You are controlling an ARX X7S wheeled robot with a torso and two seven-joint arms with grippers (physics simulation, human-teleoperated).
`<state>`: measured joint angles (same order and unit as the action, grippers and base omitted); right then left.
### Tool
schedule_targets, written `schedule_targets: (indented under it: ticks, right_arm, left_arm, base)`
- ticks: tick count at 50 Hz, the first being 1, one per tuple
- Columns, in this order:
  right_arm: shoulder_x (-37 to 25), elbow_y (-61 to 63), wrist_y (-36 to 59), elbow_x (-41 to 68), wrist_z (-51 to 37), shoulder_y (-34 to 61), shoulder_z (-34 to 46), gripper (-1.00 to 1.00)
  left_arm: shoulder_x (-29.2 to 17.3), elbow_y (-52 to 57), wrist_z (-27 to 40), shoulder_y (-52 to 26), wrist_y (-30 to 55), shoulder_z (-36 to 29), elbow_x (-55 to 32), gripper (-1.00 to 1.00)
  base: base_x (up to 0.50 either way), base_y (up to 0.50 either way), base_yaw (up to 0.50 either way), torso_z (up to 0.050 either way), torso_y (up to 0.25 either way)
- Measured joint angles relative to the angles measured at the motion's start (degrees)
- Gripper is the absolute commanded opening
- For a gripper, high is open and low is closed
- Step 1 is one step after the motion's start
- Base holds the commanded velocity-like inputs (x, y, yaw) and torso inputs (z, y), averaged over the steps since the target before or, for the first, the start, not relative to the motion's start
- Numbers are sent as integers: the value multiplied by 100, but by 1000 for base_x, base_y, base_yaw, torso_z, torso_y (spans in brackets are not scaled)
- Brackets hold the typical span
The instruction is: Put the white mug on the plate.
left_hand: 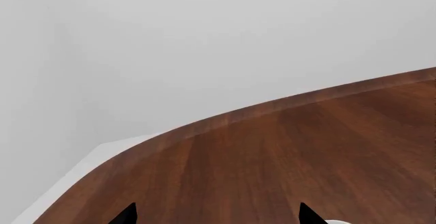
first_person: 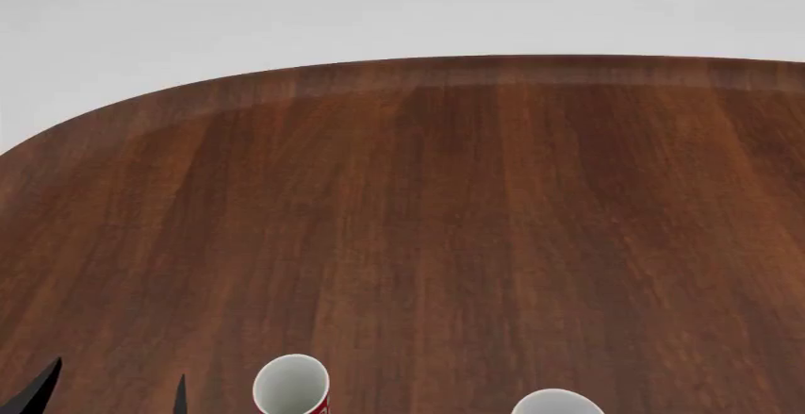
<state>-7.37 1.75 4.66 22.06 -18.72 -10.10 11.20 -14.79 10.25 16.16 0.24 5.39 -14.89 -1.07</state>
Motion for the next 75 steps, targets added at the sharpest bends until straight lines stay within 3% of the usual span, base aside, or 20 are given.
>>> schedule_targets:
  ticks: [75]
  right_arm:
    - [161,-2831,-554,185,443,1599,322,100]
  left_arm:
    - [-212,668,126,217,238,-179,-102,100]
  base:
    - [0,0,0,0,0]
